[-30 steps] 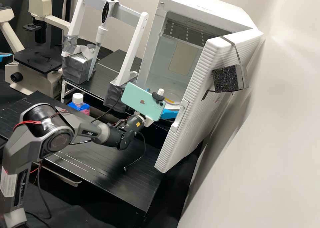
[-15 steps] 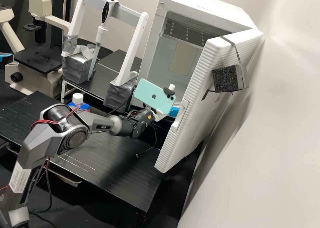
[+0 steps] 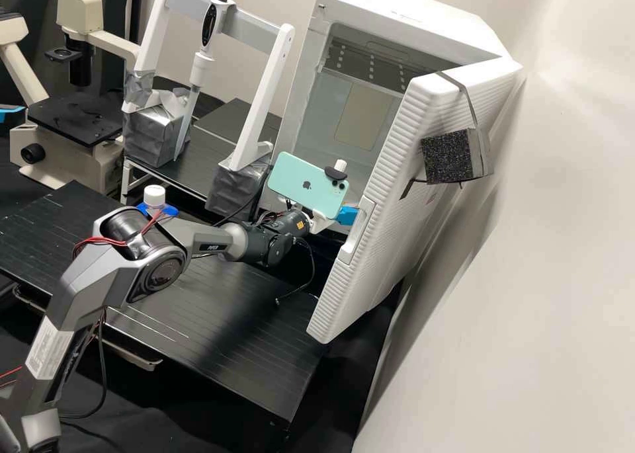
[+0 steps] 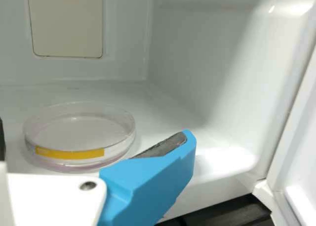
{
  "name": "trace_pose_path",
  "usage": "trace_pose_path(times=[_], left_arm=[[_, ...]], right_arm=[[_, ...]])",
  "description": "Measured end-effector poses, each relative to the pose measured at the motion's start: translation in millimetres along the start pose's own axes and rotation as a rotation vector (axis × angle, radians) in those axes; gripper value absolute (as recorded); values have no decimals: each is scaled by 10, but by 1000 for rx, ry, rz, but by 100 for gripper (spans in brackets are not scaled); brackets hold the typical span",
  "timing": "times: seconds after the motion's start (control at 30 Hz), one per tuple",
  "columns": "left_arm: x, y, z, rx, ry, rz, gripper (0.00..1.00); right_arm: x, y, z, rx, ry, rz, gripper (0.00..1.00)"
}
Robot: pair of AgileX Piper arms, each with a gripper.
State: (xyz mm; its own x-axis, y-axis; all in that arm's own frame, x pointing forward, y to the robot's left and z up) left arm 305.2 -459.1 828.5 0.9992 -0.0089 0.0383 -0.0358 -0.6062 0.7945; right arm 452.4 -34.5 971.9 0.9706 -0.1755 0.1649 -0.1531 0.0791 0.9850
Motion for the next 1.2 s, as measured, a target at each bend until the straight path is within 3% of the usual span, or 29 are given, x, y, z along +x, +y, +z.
trace_pose_path(times=[0.23,0.37,0.4,0.63,1.2], left_arm=[[0,0,0,0,0,0,100],[0,0,0,0,0,0,100],[0,0,0,0,0,0,100],[0,0,0,0,0,0,100],[0,0,0,0,0,0,100]], right_arm=[[58,17,-59,4,-1,-13,100],[114,-12,-54,52,3,-42,100],[128,-14,-44,61,0,-53,0],[174,-3,-13,96,12,-98,0],[184,-13,2,95,4,-101,0]])
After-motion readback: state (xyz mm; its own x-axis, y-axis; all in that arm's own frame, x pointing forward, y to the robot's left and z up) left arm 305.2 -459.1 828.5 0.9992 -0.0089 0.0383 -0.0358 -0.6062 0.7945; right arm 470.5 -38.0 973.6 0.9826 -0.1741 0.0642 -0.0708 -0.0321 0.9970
